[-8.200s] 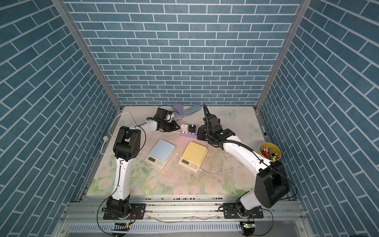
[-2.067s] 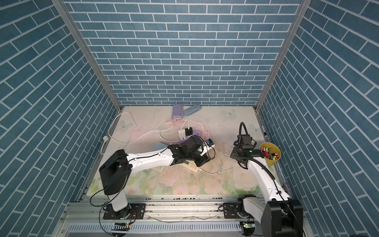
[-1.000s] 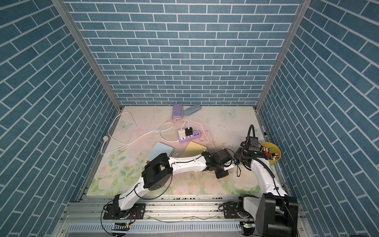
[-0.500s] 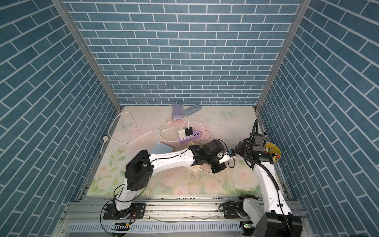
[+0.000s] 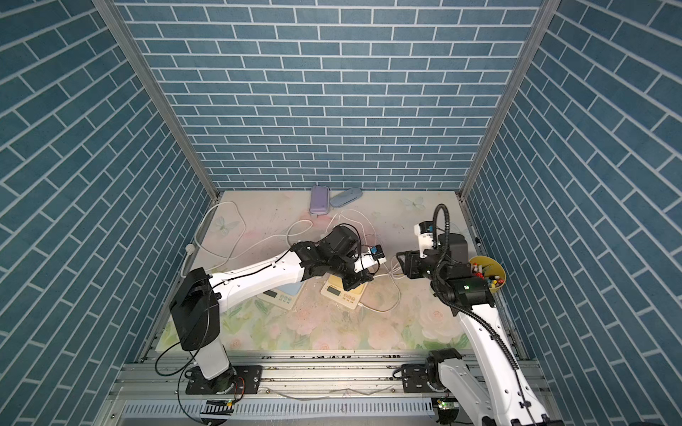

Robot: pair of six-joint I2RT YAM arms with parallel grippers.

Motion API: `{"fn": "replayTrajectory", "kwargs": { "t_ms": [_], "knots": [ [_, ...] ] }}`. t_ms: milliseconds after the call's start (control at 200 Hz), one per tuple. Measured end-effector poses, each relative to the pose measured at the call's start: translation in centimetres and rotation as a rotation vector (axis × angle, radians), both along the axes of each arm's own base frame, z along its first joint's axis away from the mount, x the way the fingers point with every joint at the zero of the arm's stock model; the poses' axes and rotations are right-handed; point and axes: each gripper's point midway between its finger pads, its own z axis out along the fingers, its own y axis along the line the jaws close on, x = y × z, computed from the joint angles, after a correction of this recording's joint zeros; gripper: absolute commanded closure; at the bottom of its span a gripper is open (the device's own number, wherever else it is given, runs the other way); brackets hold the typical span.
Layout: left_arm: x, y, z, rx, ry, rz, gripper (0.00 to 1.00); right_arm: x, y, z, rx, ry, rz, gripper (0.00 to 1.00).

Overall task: Charge the electronic scale
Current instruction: Pick up the charging cable from the center of the board.

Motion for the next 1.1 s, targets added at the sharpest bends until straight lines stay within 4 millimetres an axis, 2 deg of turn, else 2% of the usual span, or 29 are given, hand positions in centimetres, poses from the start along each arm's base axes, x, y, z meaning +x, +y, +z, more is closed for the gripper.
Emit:
{"fn": "replayTrajectory", "kwargs": {
  "t_ms": [140,240,350,485,765,925,975,1055,1100],
  "knots": [
    [1.2,3.7,-0.1,-0.019,0.038,-0.004,0.99,-1.5,3.8,-1.1,-0.037,0.0,0.225,0.43],
    [0.7,5.4,-0.1,-0.032,0.042,-0.044,0.99,-2.8,5.9,-1.6,-0.069,-0.025,0.365,0.43],
    [-0.2,5.8,0.3,-0.043,0.043,-0.097,0.99,-4.4,8.0,-2.4,-0.125,-0.056,0.503,0.43],
    [-0.8,6.1,0.2,-0.043,0.061,-0.127,0.99,-5.4,9.4,-4.3,-0.233,-0.074,0.61,0.43],
    [-0.4,7.8,-0.3,-0.025,0.131,-0.093,1.0,-4.6,10.8,-5.4,-0.42,-0.194,0.687,0.44],
    [-0.9,7.3,0.5,-0.076,0.152,-0.123,1.0,-4.9,12.8,-6.8,-0.467,-0.238,0.798,0.46],
    [-1.1,7.1,0.9,-0.103,0.158,-0.138,0.99,-4.8,13.0,-7.5,-0.48,-0.236,0.814,0.54],
    [-1.2,7.0,1.5,-0.134,0.167,-0.152,0.99,-4.5,13.2,-8.1,-0.487,-0.242,0.823,0.84],
    [-1.3,7.1,1.6,-0.144,0.174,-0.157,1.0,-4.3,13.3,-8.0,-0.49,-0.258,0.82,0.92]
  ]
}}
